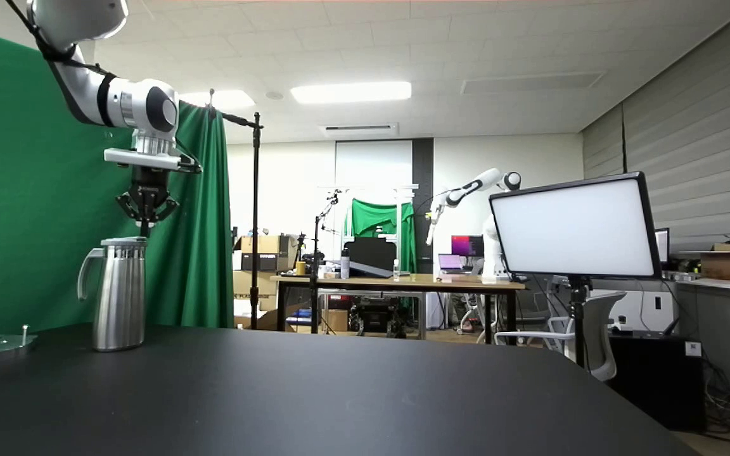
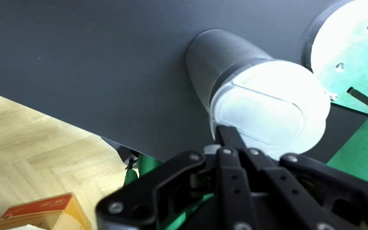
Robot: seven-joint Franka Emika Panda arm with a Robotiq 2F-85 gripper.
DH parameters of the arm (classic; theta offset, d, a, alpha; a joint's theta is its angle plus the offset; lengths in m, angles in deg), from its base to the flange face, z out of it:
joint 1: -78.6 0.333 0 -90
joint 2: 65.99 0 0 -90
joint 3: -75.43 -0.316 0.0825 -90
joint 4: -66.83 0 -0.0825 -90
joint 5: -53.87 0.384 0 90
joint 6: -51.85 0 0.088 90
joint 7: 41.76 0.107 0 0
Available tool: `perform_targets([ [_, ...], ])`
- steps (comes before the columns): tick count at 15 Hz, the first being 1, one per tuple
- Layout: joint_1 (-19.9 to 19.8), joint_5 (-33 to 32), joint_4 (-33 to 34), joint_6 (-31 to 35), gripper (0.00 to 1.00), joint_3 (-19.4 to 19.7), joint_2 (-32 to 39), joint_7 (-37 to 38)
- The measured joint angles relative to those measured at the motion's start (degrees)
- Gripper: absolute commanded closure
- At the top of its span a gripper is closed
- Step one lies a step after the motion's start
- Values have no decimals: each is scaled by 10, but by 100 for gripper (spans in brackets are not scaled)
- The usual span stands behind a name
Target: Press the top of the bottle to close
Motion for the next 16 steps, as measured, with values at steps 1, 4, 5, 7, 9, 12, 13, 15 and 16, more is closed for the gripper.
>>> perform_targets([
  [1,0,0,5,-4,100,0,3,0],
  [4,0,2,19,-16,100,0,11,0],
  [5,0,4,23,-21,100,0,13,0],
  [7,0,5,31,-28,100,0,17,0],
  [9,0,6,36,-33,100,0,19,0],
  [12,1,6,36,-32,100,0,19,1],
  [13,1,5,36,-31,100,0,18,1],
  [15,1,5,36,-28,100,0,14,1],
  [16,1,4,34,-24,100,0,12,1],
])
